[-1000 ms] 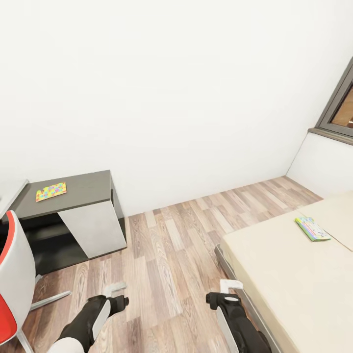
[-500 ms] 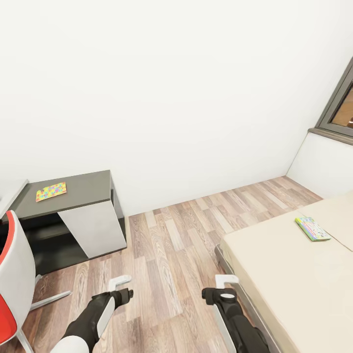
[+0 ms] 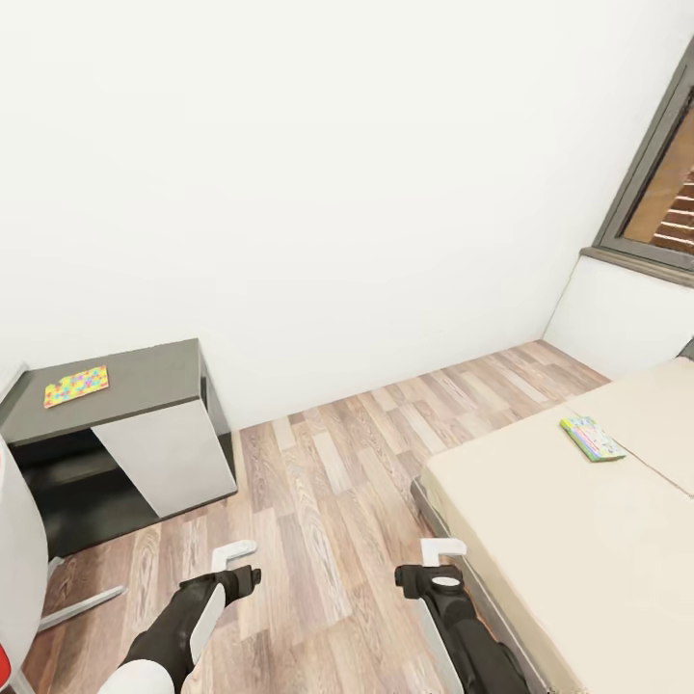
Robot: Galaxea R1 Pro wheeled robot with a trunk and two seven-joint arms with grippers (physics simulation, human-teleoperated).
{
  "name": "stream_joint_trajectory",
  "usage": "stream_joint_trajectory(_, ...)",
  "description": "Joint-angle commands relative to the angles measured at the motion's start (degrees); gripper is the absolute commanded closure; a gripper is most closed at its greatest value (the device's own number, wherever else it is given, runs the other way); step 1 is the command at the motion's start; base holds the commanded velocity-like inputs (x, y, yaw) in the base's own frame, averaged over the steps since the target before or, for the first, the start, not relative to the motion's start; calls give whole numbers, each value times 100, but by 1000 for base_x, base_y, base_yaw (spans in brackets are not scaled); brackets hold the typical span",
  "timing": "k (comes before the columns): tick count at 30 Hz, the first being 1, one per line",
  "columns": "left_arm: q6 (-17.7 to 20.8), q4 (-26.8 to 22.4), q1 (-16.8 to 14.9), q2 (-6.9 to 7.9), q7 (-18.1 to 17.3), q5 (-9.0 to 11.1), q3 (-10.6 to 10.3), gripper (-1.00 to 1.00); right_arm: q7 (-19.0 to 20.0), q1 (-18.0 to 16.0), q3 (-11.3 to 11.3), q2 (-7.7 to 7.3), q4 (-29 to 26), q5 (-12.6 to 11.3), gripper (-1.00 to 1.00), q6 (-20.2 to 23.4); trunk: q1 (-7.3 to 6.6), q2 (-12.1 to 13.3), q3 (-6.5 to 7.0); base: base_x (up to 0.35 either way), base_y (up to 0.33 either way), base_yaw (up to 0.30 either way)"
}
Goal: Put all the toys in the child's room - the three board games (two on the bed and one on the table), the two jigsaw puzzles on the table, and the tennis ball on the table - inside the toy box on the table in the child's room.
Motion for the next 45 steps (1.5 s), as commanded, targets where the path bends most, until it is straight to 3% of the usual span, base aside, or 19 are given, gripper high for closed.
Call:
stream_joint_trajectory(1,35,-14,-1,-4,17,33,20,-100,-35,-5,25,0,-9,-12,-100,34,4,-11,-11,28,52,-273)
stream_joint_trajectory(6,46,-22,-1,-2,12,33,20,-100,-35,25,109,0,-285,-15,-100,85,4,-11,-11,49,23,-280)
stream_joint_trajectory(15,121,-188,1,-1,1,44,21,-100,-35,150,140,0,-1366,-32,-100,941,4,-11,-11,11,3,-239)
stream_joint_trajectory(21,381,-431,7,7,-5,50,21,-100,-35,145,144,0,-1779,-69,-100,1104,4,-11,-11,2,0,-51)
stream_joint_trajectory(45,501,-524,7,17,-80,43,20,-100,-30,144,145,0,-1859,-108,-100,1117,4,-11,-11,276,32,-3)
